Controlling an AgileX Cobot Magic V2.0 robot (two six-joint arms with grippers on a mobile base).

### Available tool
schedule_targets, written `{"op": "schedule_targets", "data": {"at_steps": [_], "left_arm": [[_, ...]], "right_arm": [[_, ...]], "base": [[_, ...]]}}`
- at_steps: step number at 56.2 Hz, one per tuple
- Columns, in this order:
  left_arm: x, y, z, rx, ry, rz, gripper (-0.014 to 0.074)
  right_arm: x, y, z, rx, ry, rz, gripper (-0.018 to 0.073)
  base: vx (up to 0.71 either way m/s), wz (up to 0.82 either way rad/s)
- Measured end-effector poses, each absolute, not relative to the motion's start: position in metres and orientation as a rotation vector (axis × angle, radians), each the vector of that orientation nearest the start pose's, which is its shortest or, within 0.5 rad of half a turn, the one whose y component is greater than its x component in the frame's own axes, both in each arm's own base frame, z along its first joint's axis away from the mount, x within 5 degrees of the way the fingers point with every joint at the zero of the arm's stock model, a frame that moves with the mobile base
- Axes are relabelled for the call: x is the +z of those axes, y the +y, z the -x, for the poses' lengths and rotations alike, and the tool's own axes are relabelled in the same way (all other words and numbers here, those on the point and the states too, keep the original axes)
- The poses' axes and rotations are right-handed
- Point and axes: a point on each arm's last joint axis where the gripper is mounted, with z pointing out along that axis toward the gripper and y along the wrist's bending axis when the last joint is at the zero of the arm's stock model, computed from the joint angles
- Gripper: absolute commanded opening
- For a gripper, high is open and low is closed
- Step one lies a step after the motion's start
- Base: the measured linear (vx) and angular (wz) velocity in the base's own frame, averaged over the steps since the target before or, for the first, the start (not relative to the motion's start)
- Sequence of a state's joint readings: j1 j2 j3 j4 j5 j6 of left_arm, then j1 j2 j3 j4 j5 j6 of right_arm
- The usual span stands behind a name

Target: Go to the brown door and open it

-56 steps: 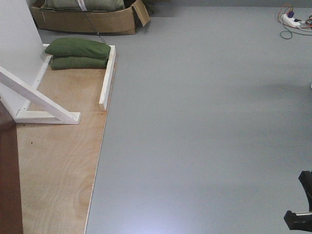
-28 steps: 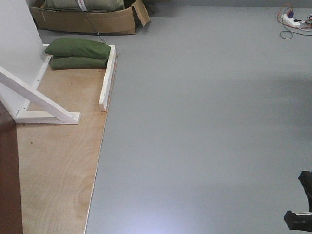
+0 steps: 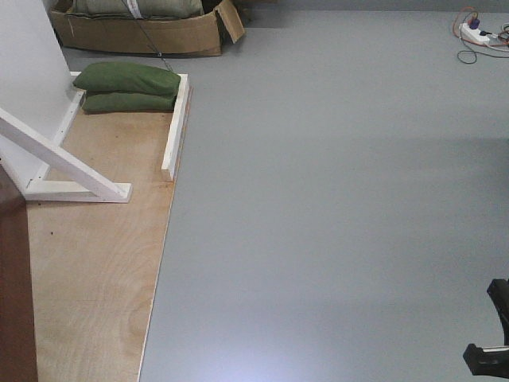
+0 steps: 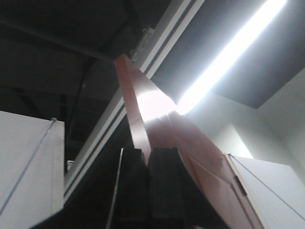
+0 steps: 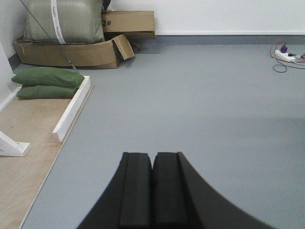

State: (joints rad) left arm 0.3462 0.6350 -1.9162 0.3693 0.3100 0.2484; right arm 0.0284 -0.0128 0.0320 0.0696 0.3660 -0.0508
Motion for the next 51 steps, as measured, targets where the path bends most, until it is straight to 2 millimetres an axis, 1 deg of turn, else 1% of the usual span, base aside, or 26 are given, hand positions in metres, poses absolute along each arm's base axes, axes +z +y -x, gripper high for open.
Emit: {"op": "schedule_targets", "data": {"at_steps": [6,10,23,29,37,43,51], "left_arm": [[0.652,-0.042,0.128,0.991,0.522,0.062,-0.0006],[0.652,-0.044,0.121,0.977,0.554,0.072,-0.0006],[0.648,-0.044,0.092,0.837,0.718,0.105,-0.0006],[0.647,-0.040,0.083,0.847,0.771,0.118,-0.0006],[0.652,-0.019,0.062,1.029,0.837,0.146,-0.0006],[0.655,0.004,0.036,1.201,0.914,0.162,-0.0006],[0.656,0.030,0.003,1.338,1.009,0.163,-0.0006]], "right_arm": [[0.170,0.004,-0.053,0.053,1.868,0.031,0.0000],[0.170,0.004,-0.053,0.053,1.868,0.031,0.0000],[0.170,0.004,-0.053,0.053,1.868,0.031,0.0000],[0.170,0.004,-0.053,0.053,1.868,0.031,0.0000],[0.170,0.004,-0.053,0.053,1.868,0.031,0.0000],[0.170,0.004,-0.053,0.053,1.868,0.031,0.0000],[0.170,0.004,-0.053,0.053,1.868,0.031,0.0000]], "base": [[0.00,0.00],[0.00,0.00],[0.00,0.00],[0.00,0.00],[0.00,0.00],[0.00,0.00],[0.00,0.00]]}}
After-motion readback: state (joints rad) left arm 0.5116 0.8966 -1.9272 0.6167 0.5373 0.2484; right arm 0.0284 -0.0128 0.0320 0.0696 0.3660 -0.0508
